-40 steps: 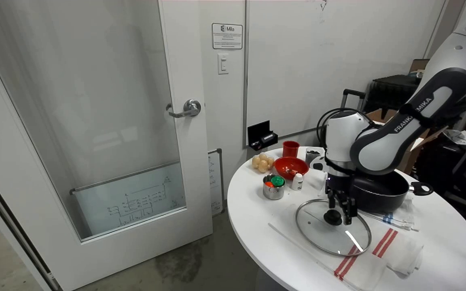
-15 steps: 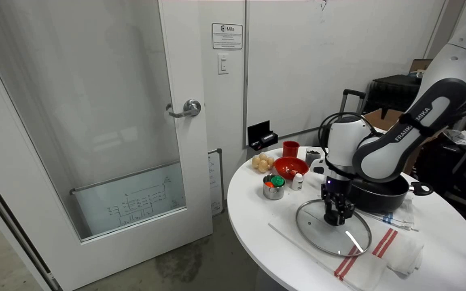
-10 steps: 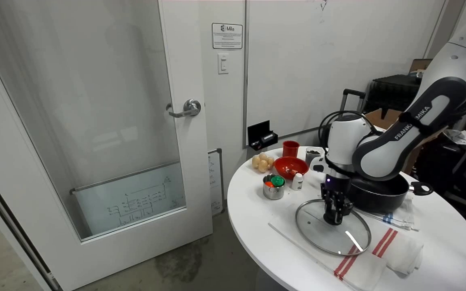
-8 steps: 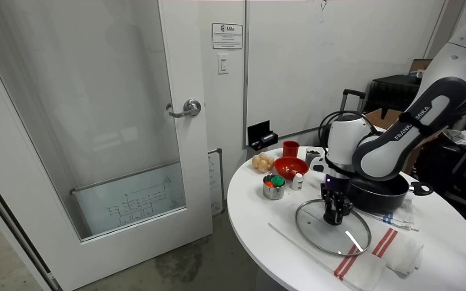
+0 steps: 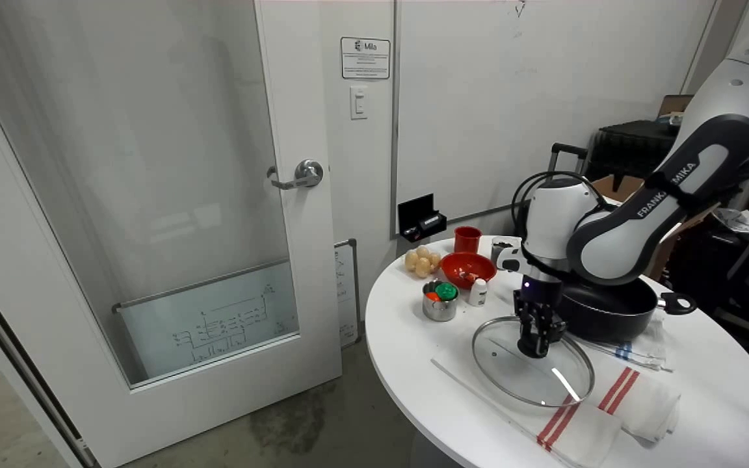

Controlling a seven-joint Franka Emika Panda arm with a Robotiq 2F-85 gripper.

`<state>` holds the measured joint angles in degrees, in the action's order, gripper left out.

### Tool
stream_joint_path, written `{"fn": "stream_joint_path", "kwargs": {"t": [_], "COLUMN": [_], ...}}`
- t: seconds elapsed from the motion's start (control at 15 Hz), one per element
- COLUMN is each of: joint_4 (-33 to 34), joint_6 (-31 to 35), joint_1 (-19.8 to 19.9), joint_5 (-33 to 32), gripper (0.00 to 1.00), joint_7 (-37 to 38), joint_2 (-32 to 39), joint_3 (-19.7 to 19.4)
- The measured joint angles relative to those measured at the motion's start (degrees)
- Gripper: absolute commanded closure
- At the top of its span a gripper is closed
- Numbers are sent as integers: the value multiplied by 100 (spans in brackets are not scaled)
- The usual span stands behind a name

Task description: Put the lid on the pot

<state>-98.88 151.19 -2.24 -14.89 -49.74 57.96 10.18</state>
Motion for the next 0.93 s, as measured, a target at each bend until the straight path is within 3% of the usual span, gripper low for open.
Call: {"fn": "stream_joint_path", "kwargs": {"t": [0.93], "joint_4": [-233], "joint_6": [-806], "joint_1": [64], "joint_5": [6], "gripper": [75], "joint_7": [79], "joint_2": [-1304], "joint_3": [-82]}}
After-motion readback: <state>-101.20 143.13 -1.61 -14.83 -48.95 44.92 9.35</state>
